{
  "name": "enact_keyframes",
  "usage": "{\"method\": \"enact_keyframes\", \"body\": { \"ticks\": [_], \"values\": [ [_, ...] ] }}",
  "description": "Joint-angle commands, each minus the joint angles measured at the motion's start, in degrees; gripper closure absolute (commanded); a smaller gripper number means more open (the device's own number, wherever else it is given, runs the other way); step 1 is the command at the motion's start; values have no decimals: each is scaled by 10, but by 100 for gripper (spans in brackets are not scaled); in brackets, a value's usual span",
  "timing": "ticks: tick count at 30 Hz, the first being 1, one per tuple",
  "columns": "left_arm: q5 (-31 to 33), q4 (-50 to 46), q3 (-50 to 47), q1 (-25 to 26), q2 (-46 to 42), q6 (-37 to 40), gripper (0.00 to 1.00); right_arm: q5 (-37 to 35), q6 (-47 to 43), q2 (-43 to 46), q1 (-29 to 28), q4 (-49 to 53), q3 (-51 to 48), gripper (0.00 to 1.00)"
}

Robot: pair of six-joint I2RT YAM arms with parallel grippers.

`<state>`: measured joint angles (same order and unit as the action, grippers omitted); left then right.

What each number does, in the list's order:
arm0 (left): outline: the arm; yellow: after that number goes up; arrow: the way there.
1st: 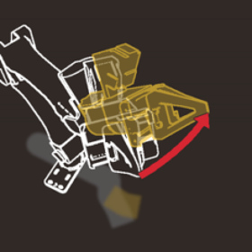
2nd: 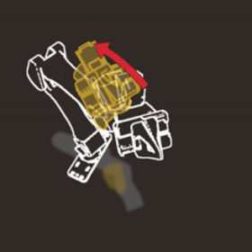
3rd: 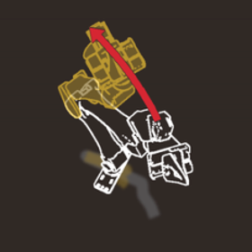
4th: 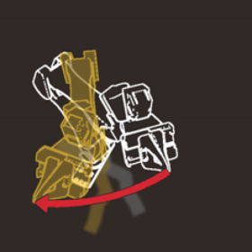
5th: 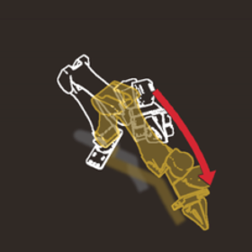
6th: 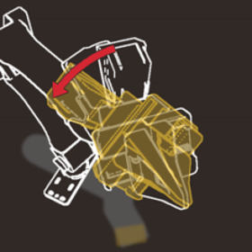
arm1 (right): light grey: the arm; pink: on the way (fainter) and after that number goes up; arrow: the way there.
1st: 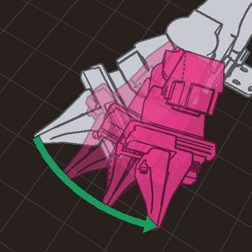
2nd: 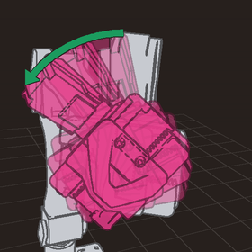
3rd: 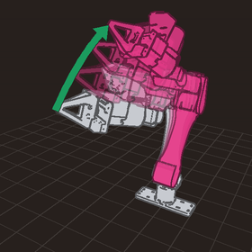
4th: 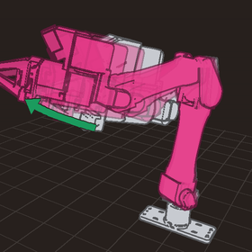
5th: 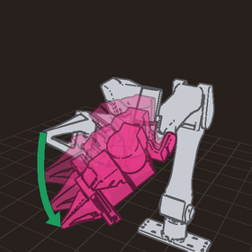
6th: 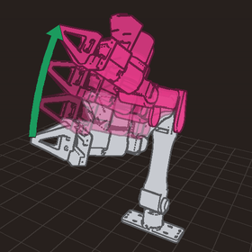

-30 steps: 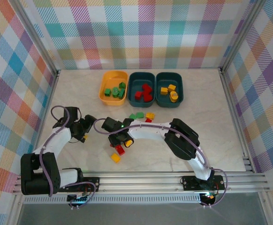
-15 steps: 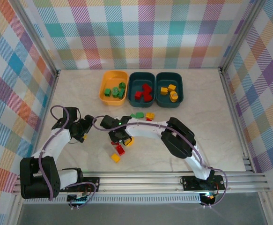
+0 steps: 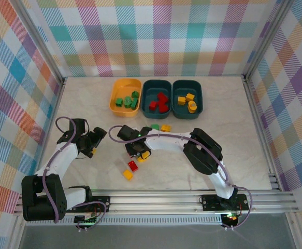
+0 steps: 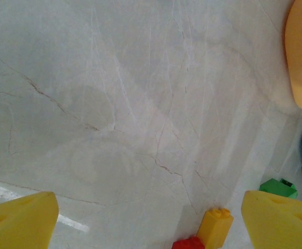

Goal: Sort the legos into containers by color

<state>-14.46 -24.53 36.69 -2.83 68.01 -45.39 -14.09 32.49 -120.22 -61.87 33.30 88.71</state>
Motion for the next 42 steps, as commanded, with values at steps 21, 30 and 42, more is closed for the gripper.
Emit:
{"method": "enact_keyframes", "body": {
  "ticks": [21, 30, 42],
  "values": [
    [-21, -28, 12, -4, -11, 18, 9, 11, -32, 35, 6, 26, -10, 66],
    [-24, -24, 5, -4, -11, 18, 9, 30, -41, 5, 6, 30, -7, 71],
    [-24, -24, 7, -4, -12, 15, 9, 3, -47, 53, 7, 23, -21, 83]
  ]
}}
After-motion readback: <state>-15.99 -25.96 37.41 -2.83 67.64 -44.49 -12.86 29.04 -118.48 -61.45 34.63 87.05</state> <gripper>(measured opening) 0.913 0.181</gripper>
